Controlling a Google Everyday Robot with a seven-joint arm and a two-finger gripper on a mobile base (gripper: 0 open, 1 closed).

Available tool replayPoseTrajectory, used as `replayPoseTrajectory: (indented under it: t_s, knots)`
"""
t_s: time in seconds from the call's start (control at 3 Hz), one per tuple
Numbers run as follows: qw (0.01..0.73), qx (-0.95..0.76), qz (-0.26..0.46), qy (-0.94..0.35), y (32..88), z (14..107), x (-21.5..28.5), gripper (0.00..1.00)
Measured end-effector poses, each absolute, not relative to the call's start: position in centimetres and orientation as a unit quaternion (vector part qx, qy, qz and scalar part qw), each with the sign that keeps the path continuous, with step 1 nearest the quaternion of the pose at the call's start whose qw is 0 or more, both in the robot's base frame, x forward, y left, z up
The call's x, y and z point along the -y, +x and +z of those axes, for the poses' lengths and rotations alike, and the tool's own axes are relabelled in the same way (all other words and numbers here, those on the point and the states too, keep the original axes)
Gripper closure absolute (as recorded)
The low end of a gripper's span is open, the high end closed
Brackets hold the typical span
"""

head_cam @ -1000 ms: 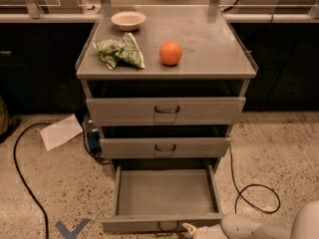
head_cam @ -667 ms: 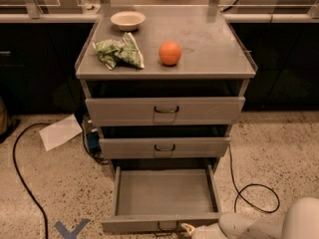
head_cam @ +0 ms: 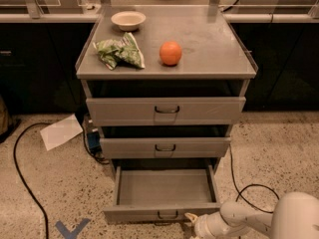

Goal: Close bottom drawer

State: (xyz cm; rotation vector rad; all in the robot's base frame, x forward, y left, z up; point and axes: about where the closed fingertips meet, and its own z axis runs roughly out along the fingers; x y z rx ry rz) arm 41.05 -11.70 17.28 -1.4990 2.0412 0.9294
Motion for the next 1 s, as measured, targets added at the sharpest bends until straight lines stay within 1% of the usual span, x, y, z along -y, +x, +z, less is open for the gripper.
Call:
replayPoseTrajectory:
  t_s: [0.33, 0.67, 1.0]
  knots:
    - [0.216, -0.734, 0.330, -0.553, 44.5, 17.8, 11.8, 0.00]
    - [0.225, -0.732, 0.314, -0.562, 49.6, 19.8, 11.9, 0.00]
    - [0.225, -0.732, 0.314, -0.562, 49.6, 19.8, 11.9, 0.00]
